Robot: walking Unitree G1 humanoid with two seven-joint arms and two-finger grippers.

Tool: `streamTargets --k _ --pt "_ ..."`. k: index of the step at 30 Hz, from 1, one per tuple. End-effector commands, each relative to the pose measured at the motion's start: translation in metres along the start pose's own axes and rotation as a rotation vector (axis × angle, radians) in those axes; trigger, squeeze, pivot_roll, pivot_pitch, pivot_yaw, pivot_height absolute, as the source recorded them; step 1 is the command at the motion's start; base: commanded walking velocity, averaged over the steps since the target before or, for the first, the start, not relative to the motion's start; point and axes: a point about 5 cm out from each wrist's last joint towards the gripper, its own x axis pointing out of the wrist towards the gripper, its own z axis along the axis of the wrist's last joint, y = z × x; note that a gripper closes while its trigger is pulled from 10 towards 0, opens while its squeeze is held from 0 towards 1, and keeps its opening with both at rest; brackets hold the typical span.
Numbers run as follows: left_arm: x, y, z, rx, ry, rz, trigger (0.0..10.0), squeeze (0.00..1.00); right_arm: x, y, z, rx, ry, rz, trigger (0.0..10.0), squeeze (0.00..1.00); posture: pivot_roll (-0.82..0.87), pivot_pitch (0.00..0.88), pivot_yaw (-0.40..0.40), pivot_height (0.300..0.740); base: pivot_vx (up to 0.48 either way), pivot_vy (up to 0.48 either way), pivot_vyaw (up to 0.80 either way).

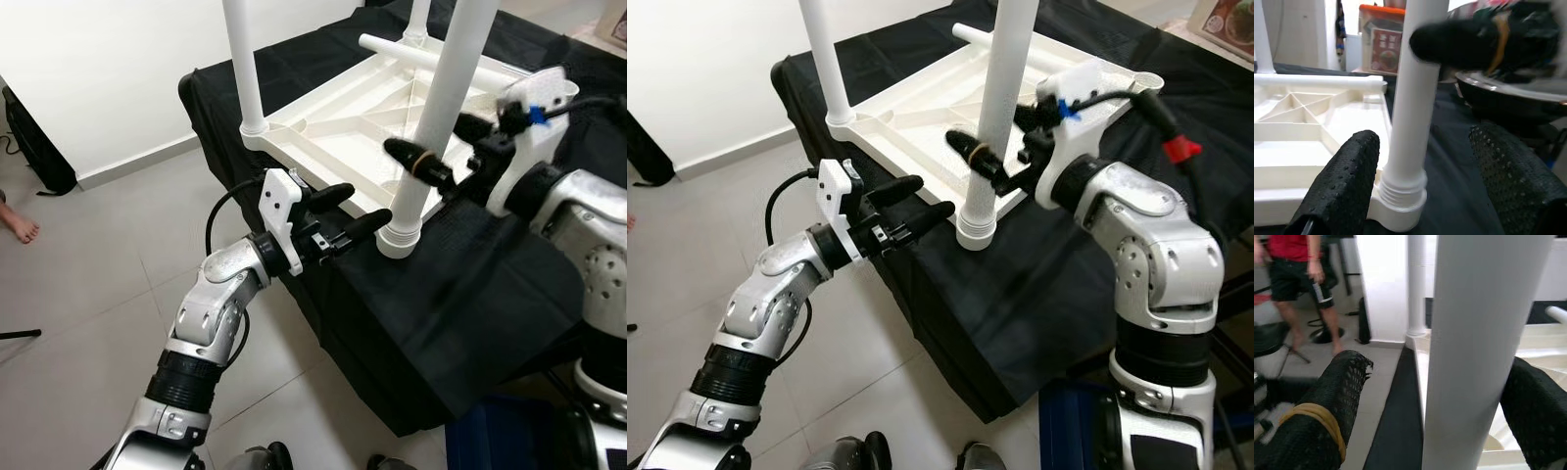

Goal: Building children table

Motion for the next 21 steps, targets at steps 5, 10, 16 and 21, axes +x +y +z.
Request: streamTargets --k 5,10,16,21 --pt "-0.049 -0.014 -0.004 -0.021 0.112 -0.025 10.0 0.0 0.012 -0.002 -0.013 -0.055 0.017 0.1 10.0 0.0 -0.05 0.16 0.026 0.74 0.0 0.0 0.0" --pt "-0.077 -0.019 -0.008 -0.009 0.187 0.022 10.0 0.0 0.018 -0.002 -0.022 -0.086 0.035 0.119 10.0 0.0 -0.03 0.155 0.027 0.74 0.0 0.0 0.0" --pt "-0.102 -0.026 -0.018 -0.003 0.263 0.129 10.0 0.0 0.026 0.003 -0.039 -0.119 0.058 0.153 10.0 0.0 -0.01 0.154 0.028 0.74 0.0 0.0 0.0" --pt "-0.117 -0.04 -0.022 -0.034 0.304 0.176 10.0 0.0 0.027 0.002 -0.047 -0.114 0.067 0.193 10.0 0.0 0.01 0.161 0.019 0.74 0.0 0.0 0.0"
